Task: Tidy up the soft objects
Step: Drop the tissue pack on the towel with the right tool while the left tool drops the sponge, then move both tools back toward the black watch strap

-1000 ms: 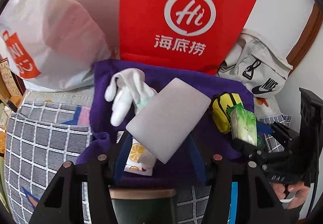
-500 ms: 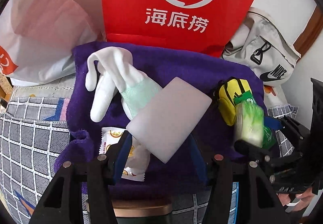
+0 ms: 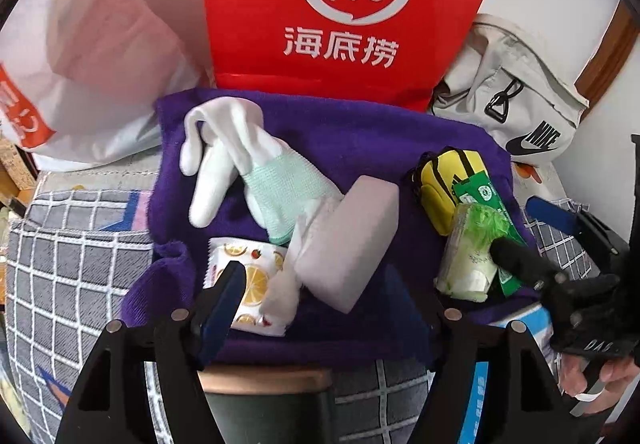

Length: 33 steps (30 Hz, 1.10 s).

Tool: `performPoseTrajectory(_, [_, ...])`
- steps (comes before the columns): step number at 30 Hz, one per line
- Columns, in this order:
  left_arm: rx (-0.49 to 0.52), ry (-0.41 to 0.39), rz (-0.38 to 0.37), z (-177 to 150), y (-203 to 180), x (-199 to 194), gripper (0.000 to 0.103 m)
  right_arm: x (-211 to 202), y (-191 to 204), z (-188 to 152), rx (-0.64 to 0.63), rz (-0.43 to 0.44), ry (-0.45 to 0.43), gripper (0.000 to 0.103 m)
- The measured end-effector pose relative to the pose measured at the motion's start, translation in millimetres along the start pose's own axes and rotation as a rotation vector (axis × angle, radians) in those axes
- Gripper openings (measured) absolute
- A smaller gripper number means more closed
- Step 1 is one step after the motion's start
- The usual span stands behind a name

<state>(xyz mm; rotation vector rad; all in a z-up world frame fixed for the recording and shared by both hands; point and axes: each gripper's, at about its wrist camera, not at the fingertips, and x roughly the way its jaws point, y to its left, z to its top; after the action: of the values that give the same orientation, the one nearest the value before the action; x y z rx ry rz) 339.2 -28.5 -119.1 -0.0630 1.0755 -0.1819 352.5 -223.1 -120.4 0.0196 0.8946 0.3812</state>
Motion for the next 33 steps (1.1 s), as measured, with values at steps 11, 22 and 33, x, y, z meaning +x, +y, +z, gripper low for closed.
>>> performPoseTrajectory(11, [0.012, -0.11, -0.019, -43, 13, -71, 0.071, -48, 25, -29, 0.02, 0.016, 0.013, 0.092])
performPoseTrajectory(22, [-0.017, -0.128, -0.025, -110, 22, -114, 0.071, -100, 70, -95, -0.04, 0.033, -0.011, 0.091])
performPoseTrajectory(33, [-0.102, -0.144, 0.034, -164, 36, -130, 0.071, -107, 122, -165, -0.15, 0.129, 0.053, 0.058])
